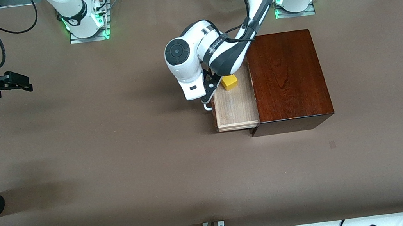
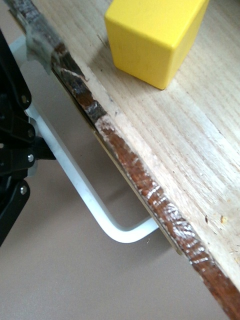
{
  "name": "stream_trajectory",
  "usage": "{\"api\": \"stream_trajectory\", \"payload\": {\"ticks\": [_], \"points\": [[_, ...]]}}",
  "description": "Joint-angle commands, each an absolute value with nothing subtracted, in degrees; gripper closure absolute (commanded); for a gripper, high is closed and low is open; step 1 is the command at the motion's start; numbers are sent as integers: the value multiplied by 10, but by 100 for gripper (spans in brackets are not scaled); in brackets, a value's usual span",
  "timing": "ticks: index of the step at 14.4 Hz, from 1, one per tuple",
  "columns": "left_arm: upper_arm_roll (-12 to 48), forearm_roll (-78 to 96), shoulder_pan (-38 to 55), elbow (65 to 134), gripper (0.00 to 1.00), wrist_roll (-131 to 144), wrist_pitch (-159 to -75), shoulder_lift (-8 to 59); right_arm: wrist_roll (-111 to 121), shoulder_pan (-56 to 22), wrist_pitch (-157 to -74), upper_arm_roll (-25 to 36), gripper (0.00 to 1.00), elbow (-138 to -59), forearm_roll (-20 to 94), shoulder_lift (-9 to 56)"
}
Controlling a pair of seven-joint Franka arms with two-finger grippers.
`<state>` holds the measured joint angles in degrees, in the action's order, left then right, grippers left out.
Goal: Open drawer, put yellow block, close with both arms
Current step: 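Push the drawer shut into the box with the left gripper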
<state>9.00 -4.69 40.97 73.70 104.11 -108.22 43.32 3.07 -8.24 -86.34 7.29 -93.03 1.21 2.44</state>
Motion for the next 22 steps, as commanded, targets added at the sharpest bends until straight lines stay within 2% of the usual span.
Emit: {"api": "stream_trajectory", "payload": {"ticks": [1, 5, 7, 10, 12, 16, 22], "points": [[86, -67, 411, 751, 100, 1053, -1064, 421, 43, -77, -854, 69, 0, -909, 14, 25], [87, -79, 403, 769, 100, 1042, -1041, 400, 35, -76, -828, 70, 0, -911, 7, 27], [87, -79, 391, 809, 100, 1008, -1041, 375, 33, -77, -803, 69, 0, -910, 6, 27], [87, -80, 372, 838, 100, 978, -1042, 355, 33, -76, -820, 70, 0, -915, 4, 26], [87, -80, 358, 860, 100, 950, -1042, 339, 33, -76, -859, 71, 0, -916, 5, 24], [86, -80, 324, 909, 100, 893, -1046, 309, 33, -76, -868, 71, 0, -913, 4, 25], [87, -80, 294, 934, 100, 850, -1049, 292, 24, -62, -869, 71, 0, -910, 4, 24]]}}
